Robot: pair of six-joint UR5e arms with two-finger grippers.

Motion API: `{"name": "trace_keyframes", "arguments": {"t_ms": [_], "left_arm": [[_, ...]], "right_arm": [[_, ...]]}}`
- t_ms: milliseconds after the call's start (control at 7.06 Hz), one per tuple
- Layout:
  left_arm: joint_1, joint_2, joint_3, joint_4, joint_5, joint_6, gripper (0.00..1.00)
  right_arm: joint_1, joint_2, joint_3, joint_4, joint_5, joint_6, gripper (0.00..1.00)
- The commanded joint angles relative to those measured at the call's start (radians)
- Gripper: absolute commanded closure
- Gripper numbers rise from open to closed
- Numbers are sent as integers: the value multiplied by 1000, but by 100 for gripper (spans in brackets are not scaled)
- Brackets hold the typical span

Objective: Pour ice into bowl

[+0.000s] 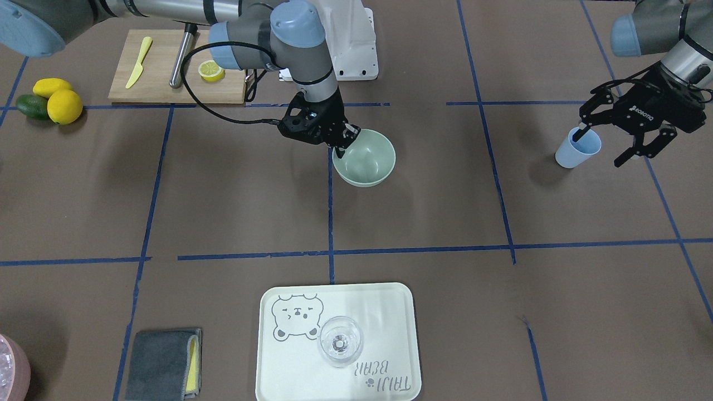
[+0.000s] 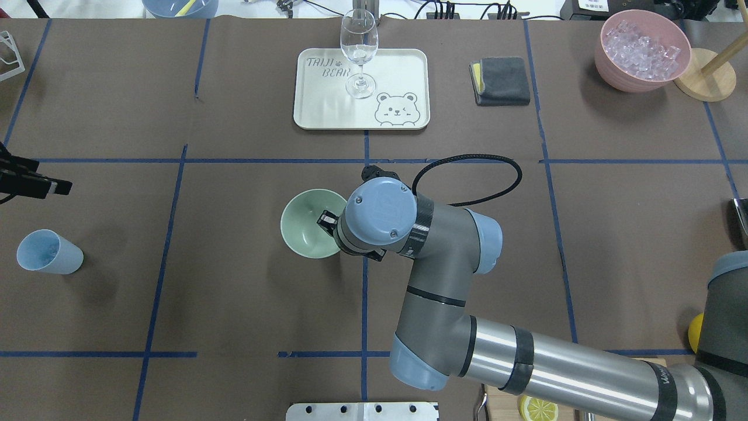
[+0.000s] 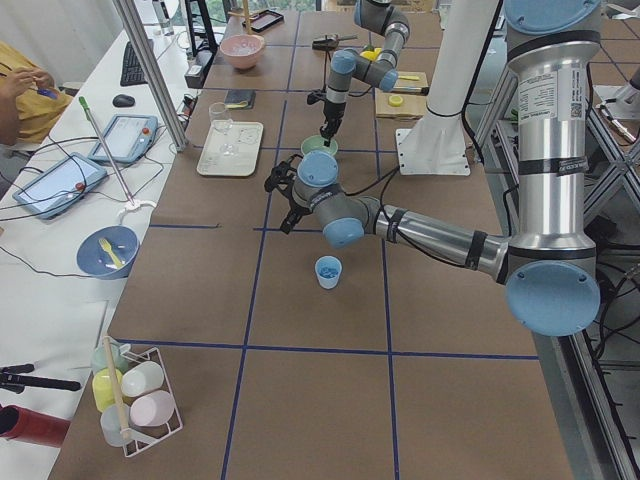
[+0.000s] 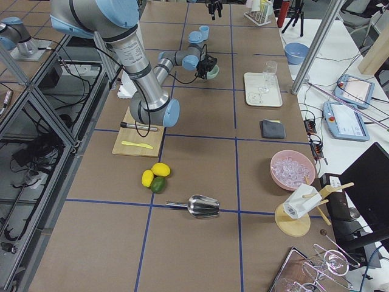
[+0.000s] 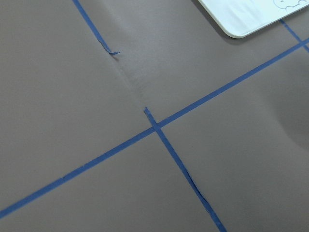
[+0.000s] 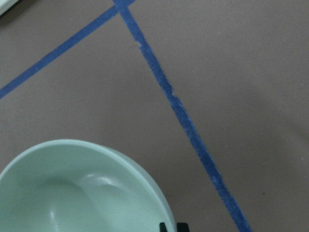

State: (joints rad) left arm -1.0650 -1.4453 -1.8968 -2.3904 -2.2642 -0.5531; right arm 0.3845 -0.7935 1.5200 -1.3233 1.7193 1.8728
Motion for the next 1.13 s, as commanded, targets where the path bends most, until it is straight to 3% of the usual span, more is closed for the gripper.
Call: {"name": "trace_keyframes", "arguments": {"t_ms": [0,283,425,566,708,991], "left_arm": [[157,130,-13,-216,255,-226,0],[462,244,-15,-317,717,-455,0],[541,296,-15,-335,870,-491,0],[543,374,-13,-439,894,-492,0],[557,429,-15,-493,987,-492,0],[592,464,-12,-551,1008,-496,0]], "right_arm": [[-10,13,-49,52,-3,51,2],[-6,14,-32,84,-3,52,0],[20,14,-26,104,-3,52,0],[40,11,-9,104,0,51,0],[48,11,-9,105,2,51,0],[56,8,23,105,2,51,0]]}}
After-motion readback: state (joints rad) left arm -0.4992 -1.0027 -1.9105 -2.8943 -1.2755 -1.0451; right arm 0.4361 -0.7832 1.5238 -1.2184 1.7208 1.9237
